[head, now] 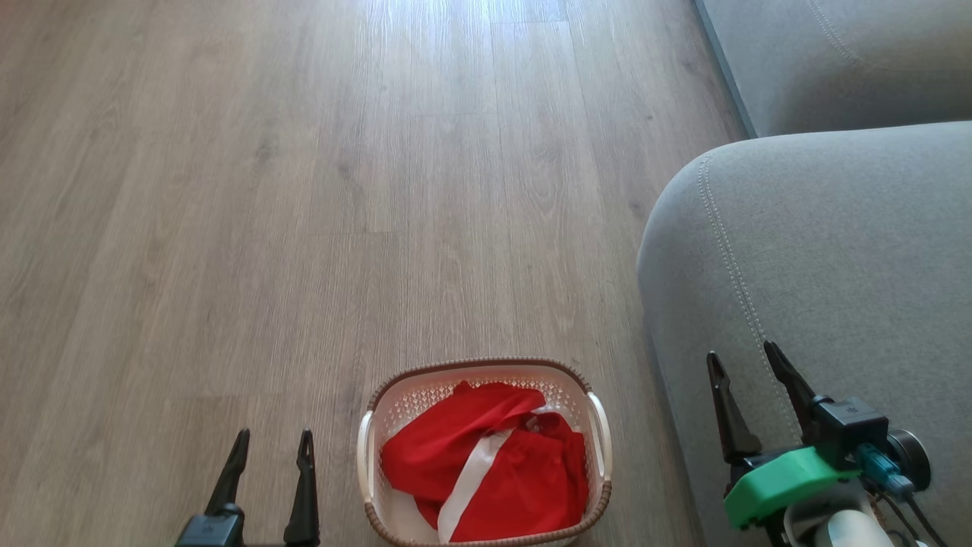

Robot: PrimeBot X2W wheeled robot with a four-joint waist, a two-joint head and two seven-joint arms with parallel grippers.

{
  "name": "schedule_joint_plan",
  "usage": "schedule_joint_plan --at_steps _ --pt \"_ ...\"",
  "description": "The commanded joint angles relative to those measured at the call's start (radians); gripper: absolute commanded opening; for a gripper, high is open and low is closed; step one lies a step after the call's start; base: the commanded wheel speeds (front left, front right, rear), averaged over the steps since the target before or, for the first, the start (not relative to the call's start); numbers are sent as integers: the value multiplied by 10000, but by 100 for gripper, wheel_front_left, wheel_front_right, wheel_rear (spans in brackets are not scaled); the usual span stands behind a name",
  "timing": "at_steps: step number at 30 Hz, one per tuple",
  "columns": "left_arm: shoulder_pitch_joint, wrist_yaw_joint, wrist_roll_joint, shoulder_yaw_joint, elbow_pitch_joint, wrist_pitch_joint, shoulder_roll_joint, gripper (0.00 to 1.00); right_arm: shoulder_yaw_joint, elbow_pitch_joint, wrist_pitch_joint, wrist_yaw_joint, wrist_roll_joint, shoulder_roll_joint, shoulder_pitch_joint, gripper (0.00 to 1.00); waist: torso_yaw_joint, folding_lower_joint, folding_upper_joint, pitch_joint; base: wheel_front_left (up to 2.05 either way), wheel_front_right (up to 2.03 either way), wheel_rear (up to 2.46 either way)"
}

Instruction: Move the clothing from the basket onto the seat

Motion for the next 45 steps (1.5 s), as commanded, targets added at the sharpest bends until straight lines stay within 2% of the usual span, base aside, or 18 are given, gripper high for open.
schedule_joint_plan --at_steps 1,20,34,45 --pt "-234 89 27 324 -296 -126 96 100 206 -297 -134 -2 -74 11 -133 100 0 0 0 6 0 0 0" --pt "-582 -42 -39 278 -176 -126 64 100 72 -662 -134 -2 -125 11 -265 100 -12 0 0 588 0 0 0" --pt "-2929 -405 421 -374 1322 -126 37 100 -331 -1628 -134 -2 -447 11 -1749 100 -439 0 0 3392 0 0 0" --pt "-5421 -910 1001 -1686 3940 -126 -24 100 -540 -2687 -134 -2 -658 11 -2910 100 -895 0 0 5718 0 0 0"
